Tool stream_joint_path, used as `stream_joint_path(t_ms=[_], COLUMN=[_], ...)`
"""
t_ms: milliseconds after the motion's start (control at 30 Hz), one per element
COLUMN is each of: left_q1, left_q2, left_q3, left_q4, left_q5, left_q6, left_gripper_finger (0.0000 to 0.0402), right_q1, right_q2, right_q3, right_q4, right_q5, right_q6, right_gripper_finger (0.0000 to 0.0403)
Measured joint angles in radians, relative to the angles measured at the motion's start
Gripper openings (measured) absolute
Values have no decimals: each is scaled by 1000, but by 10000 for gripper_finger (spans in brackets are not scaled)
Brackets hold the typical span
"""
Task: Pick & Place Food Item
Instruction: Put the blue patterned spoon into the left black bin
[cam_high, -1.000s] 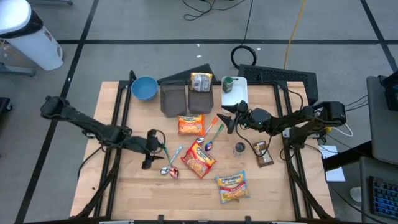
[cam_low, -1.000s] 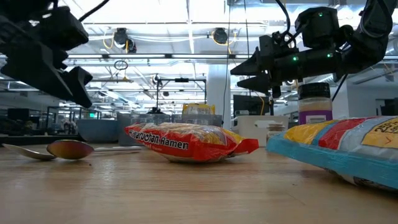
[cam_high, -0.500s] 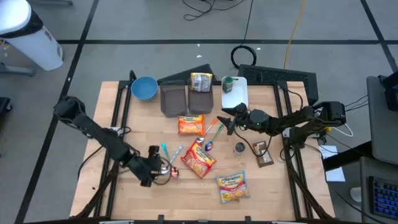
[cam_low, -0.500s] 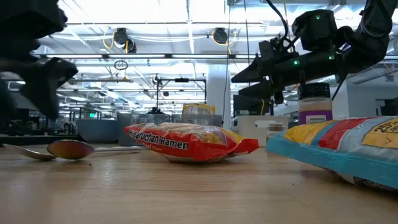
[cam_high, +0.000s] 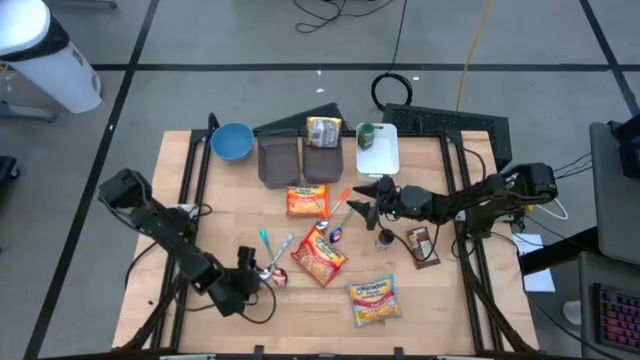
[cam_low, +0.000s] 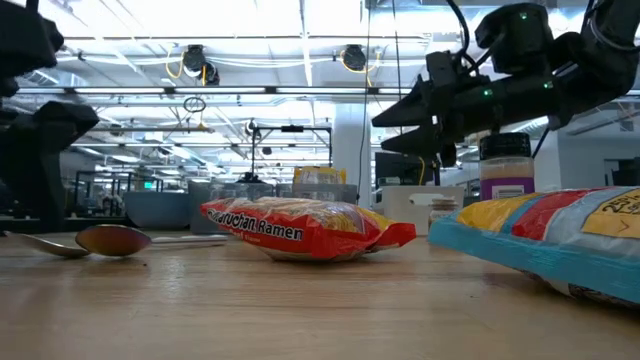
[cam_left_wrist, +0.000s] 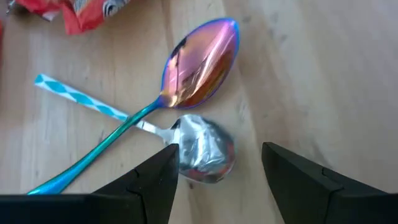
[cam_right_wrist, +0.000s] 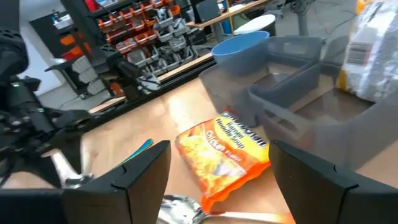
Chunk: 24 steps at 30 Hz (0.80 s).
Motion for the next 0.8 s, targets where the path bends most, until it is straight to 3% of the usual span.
stream_joint_path(t_ms=[367,800], left_q1=[-4,5], left_q2=[44,43], left_q3=[2,2], left_q4=[-35,-74], left_q5=[-109,-114], left_q6=[24,48], left_gripper_finger=[239,239], right_q1=[45,44], right_q2=[0,0], right_q3=[0,0], right_q4=[0,-3], right_q5=[58,60], right_q6=[-3,-27], right_gripper_finger=[265,265])
